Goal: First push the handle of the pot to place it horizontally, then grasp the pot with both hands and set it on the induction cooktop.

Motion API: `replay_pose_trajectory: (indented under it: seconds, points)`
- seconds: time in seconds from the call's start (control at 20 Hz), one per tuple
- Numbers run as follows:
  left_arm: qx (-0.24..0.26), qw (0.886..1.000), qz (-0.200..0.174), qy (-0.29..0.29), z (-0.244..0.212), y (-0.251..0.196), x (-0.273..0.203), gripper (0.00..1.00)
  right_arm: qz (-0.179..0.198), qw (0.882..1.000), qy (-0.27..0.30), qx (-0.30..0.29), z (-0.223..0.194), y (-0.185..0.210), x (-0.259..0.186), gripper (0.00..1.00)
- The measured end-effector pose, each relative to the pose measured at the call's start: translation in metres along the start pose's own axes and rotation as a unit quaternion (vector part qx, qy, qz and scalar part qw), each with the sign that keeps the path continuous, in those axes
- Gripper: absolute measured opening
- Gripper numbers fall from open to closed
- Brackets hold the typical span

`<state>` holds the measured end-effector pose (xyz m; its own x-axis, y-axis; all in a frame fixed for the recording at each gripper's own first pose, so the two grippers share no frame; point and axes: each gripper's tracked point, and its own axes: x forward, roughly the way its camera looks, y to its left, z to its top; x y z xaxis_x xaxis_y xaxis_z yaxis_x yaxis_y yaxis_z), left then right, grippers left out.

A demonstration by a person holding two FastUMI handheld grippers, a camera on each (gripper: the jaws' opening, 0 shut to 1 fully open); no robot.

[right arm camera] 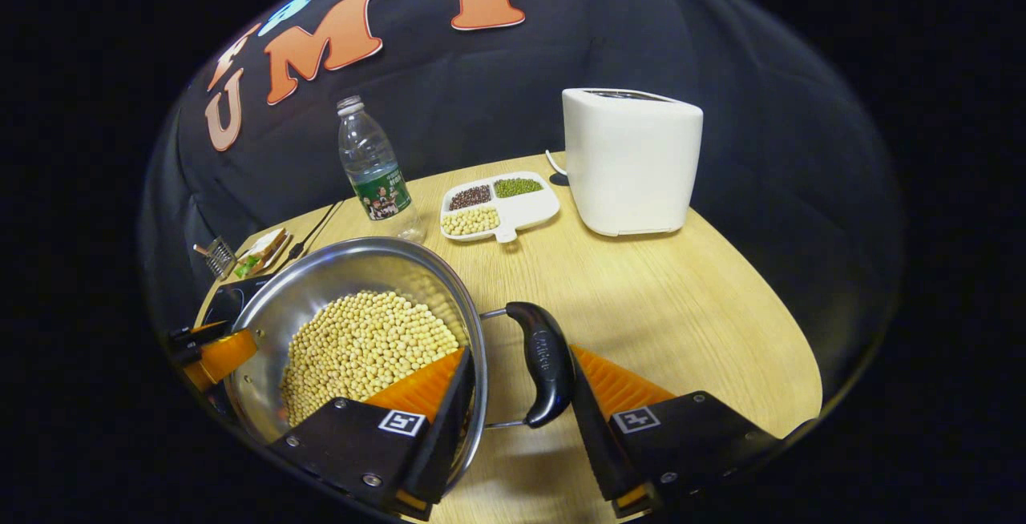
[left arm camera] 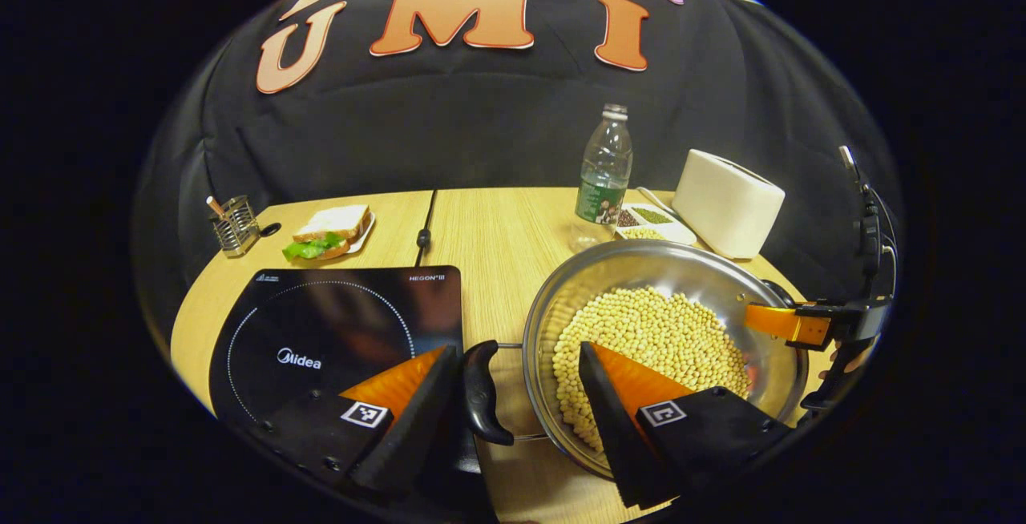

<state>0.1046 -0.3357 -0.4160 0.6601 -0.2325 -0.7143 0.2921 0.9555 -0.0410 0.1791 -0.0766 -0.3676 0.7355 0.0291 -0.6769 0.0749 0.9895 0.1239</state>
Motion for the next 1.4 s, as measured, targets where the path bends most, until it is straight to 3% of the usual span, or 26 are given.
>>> replay_pose_trajectory:
  seconds: [0.05,0.1,0.2,0.25,0.4,0.55,0.6,0.65,0.75,0.8,0.9,1.05,1.1,1.15,1.3,1.4]
  points:
    - [0.007,1.000,0.002,-0.006,0.004,0.003,0.002,0.96,-0.001,1.000,0.002,0.002,0.000,0.000,0.000,0.68]
    - [0.009,1.000,0.007,-0.005,0.003,0.004,0.003,0.94,0.000,1.000,0.001,0.005,0.002,0.000,0.002,0.64]
    - [0.015,1.000,0.018,-0.003,0.003,0.010,0.007,0.82,0.002,1.000,0.005,0.011,0.000,0.000,0.000,0.61]
    - [0.022,1.000,0.017,0.003,0.004,0.008,0.008,0.67,0.003,1.000,0.005,0.015,-0.001,0.000,0.002,0.60]
    - [0.034,0.999,0.023,0.013,0.001,0.007,0.005,0.58,0.004,0.999,0.005,0.040,0.000,0.001,-0.003,0.52]
    - [0.011,0.999,0.023,0.029,-0.001,0.008,0.001,0.59,0.004,0.998,0.009,0.064,-0.002,0.002,-0.012,0.47]
    - [0.010,0.999,0.023,0.030,-0.001,0.009,-0.001,0.53,0.004,0.998,0.007,0.066,-0.001,0.003,-0.016,0.47]
    - [0.009,0.999,0.023,0.027,0.002,0.009,-0.005,0.56,0.003,0.998,0.001,0.069,0.002,0.005,-0.021,0.47]
    - [0.007,1.000,0.019,0.018,0.010,0.012,-0.019,0.53,0.004,0.997,-0.012,0.074,0.013,0.009,-0.034,0.47]
    - [0.005,1.000,0.016,0.012,0.016,0.012,-0.028,0.59,0.005,0.997,-0.017,0.074,0.016,0.011,-0.042,0.46]
    - [0.001,1.000,0.013,0.001,0.027,0.016,-0.043,0.55,0.005,0.997,-0.031,0.070,0.027,0.018,-0.057,0.46]
    - [-0.005,1.000,0.012,-0.014,0.041,0.029,-0.065,0.56,0.009,0.997,-0.045,0.065,0.039,0.034,-0.081,0.46]
    - [-0.008,1.000,0.014,-0.017,0.044,0.034,-0.073,0.52,0.011,0.997,-0.048,0.062,0.043,0.040,-0.089,0.46]
    - [-0.009,1.000,0.016,-0.021,0.048,0.041,-0.081,0.59,0.014,0.997,-0.052,0.060,0.047,0.048,-0.095,0.46]
    - [-0.016,0.999,0.025,-0.032,0.059,0.065,-0.101,0.51,0.025,0.996,-0.066,0.051,0.058,0.075,-0.110,0.46]
    - [-0.019,0.998,0.035,-0.040,0.066,0.083,-0.117,0.55,0.037,0.996,-0.067,0.048,0.061,0.096,-0.115,0.46]
